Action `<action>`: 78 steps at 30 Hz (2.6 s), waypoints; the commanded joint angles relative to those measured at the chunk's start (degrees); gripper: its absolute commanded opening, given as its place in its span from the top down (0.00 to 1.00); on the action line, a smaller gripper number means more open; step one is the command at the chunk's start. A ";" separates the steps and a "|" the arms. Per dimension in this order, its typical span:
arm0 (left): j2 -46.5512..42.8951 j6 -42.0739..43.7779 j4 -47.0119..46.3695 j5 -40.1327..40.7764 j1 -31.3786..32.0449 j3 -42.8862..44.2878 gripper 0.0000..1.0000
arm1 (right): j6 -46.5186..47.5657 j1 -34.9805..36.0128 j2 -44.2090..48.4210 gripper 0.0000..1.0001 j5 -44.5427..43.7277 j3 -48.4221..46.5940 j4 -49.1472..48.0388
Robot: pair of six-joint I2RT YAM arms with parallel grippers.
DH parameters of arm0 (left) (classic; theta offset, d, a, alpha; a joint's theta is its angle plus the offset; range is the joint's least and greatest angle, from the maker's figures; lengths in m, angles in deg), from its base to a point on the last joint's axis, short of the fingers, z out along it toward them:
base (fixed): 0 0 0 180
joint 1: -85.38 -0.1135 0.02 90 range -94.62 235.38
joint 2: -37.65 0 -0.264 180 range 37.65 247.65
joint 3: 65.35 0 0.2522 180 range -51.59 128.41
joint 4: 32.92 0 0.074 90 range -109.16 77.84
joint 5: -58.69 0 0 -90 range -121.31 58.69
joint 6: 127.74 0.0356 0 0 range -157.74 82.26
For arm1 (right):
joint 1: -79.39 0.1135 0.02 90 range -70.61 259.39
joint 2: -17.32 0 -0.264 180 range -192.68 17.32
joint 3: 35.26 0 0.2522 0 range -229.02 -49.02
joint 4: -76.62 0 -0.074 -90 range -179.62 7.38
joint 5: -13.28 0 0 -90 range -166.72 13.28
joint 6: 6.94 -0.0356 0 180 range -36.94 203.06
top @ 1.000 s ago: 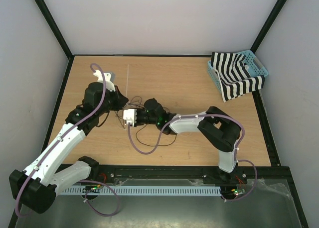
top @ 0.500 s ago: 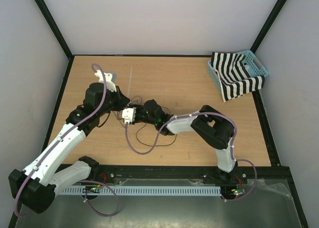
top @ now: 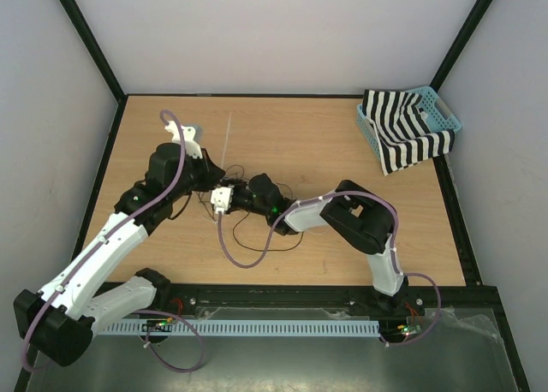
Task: Zip-tie the wires
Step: Adjust the cable at the center of the board.
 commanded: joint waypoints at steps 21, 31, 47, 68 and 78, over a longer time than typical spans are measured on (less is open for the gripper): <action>0.65 -1.74 -0.78 0.88 0.63 4.28 1.00 | -3.09 0.38 -3.81 0.63 0.01 3.00 -12.55; 0.76 -0.50 -0.14 2.02 0.60 5.53 1.00 | -5.04 0.37 -2.30 0.94 0.06 4.37 -10.03; 1.78 -0.02 -0.11 1.14 -0.50 7.28 1.00 | -9.31 1.56 2.12 1.00 2.94 10.10 -7.44; 1.73 0.24 -0.09 0.39 -1.56 7.14 1.00 | -4.96 1.63 5.63 0.84 2.08 9.54 -0.33; 2.03 0.46 -0.28 0.57 -2.13 6.71 1.00 | -6.65 1.65 17.69 0.60 -1.74 14.85 7.92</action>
